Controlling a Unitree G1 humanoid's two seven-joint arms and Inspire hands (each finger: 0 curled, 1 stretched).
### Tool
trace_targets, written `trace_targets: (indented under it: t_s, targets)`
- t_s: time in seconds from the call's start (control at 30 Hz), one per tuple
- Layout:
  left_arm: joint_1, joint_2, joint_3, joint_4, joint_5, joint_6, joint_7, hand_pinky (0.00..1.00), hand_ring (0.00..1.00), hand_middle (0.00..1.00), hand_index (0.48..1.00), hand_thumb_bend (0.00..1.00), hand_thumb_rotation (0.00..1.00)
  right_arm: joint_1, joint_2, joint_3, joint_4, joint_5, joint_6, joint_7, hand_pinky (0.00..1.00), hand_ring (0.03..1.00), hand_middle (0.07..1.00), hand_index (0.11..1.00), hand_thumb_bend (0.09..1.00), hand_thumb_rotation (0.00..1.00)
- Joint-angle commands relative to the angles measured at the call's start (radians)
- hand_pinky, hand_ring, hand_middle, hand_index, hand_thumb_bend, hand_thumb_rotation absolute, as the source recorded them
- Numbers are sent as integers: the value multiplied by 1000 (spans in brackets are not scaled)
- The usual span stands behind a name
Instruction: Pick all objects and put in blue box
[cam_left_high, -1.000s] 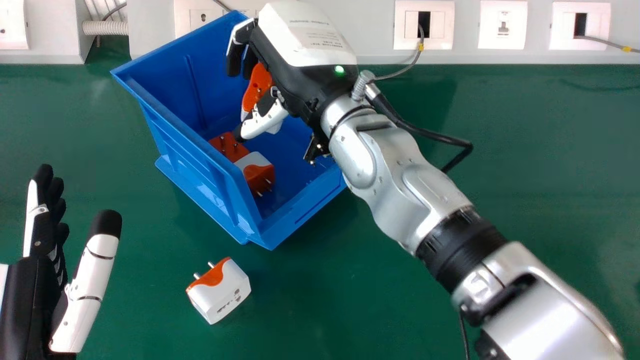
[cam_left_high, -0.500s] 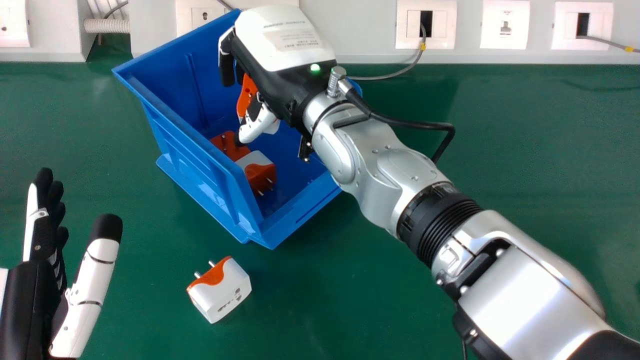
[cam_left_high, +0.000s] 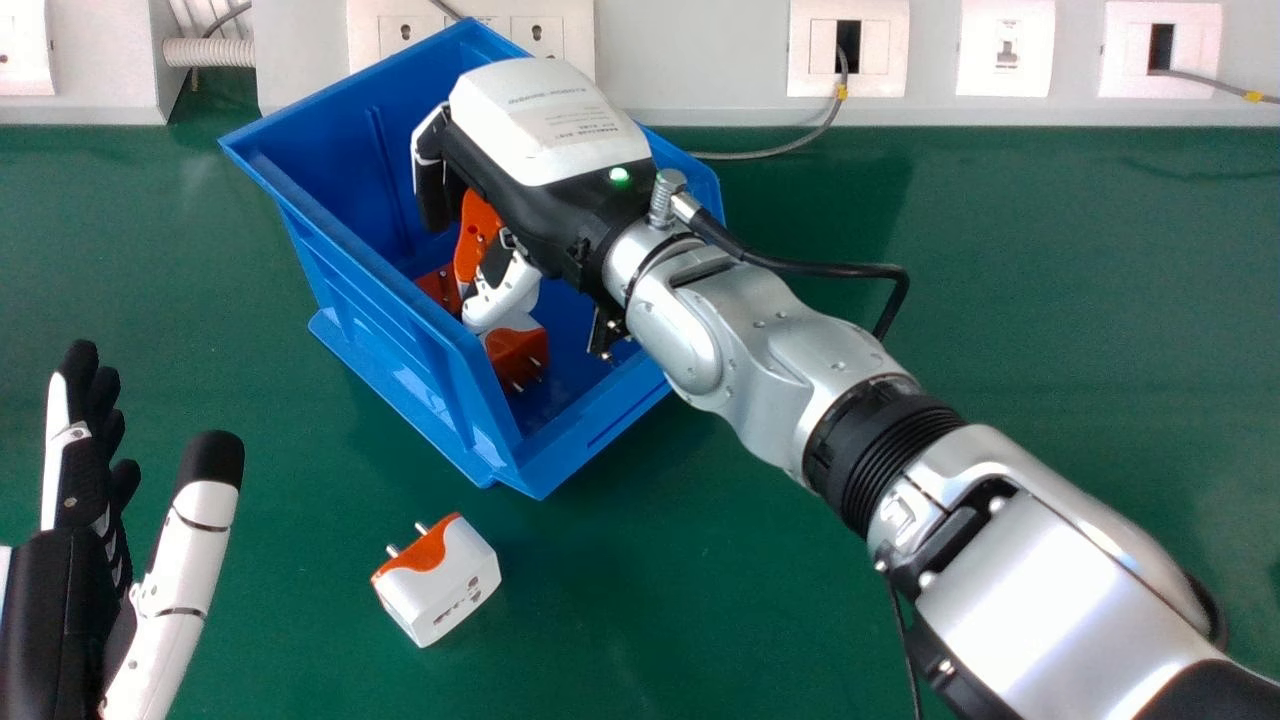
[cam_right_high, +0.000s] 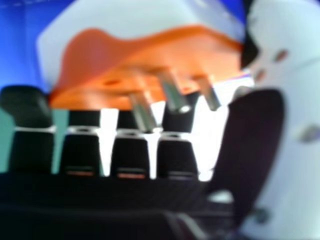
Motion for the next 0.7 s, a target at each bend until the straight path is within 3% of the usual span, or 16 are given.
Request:
trace_targets:
  t_s: [0.0,0.23,0.27,0.3,0.33,0.43,0.53,0.67]
  targets:
    - [-1,-2,-3,-38,9,3,8,971,1000,1000,1000,616,829,-43,9,-6,-8,10,-14,-23,336,455,507,466,498,0]
    - [4,-1,-1,-36,9,3,9,965,1000,1000,1000,597,830,-51,2,-6,-14,15,-11,32,348,460,511,484,498,0]
    - [3,0,0,-35,7,3,9,964,1000,1000,1000,596,830,-53,0,-2,-15,10,-6,39,356,475,545,491,493,0]
    - [2,1,2,-33,3,1,8,964,1000,1000,1000,596,831,-54,-3,4,-19,2,-1,42,398,535,595,534,535,0]
    - [0,2,4,-32,0,1,7,964,1000,1000,1000,596,831,-54,-5,9,-22,-4,4,41,398,535,595,534,535,0]
    - [-5,3,7,-28,-3,1,8,964,1000,1000,1000,601,831,-53,-8,18,-28,-11,10,32,564,748,777,708,681,0]
    - [-7,1,6,-23,3,-4,10,965,1000,1000,1000,601,831,-51,-8,22,-29,-11,8,26,626,828,847,780,734,0]
    - [-6,1,9,-13,0,-13,10,967,1000,1000,1000,599,831,-49,-9,31,-32,-18,4,19,675,889,904,843,775,0]
